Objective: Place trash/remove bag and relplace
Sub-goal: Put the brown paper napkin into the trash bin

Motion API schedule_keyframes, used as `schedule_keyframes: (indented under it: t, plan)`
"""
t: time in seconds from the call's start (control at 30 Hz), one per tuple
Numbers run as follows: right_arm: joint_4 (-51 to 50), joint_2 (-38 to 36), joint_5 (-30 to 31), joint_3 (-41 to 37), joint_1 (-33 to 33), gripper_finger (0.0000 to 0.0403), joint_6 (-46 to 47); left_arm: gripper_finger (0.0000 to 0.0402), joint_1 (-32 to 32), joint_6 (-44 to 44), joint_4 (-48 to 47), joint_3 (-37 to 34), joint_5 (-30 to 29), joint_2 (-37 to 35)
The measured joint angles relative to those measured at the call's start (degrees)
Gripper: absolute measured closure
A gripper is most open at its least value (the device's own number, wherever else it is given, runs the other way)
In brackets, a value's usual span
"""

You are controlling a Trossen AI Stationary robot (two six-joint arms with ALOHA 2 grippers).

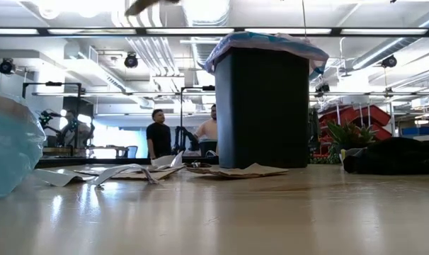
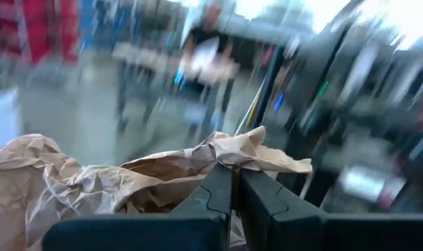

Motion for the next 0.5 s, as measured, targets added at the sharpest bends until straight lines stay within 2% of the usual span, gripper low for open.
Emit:
schedule_keyframes:
  t: [0.13, 0.3, 0.43, 0.5]
  plan:
    - [0.1, 0.0, 0.0, 0.0, -0.7, 0.0197, -1.0, 0.0401, 2.5, 1.2, 15.5, 0.0, 5.9, 1.9]
    - [0.4, 0.0, -0.2, 0.0, -0.8, 0.0197, -1.0, 0.0401, 5.9, 0.7, 30.9, -0.1, 13.8, 8.6]
    - [1.0, 0.0, -3.4, 0.0, 0.5, 0.0197, -0.8, 0.0401, 8.7, -4.4, 42.1, -0.1, 20.9, 14.2]
    - [1.0, 0.0, -4.8, 0.0, 1.6, 0.0197, 0.0, 0.0401, 9.9, -6.4, 46.9, -0.1, 22.5, 16.9]
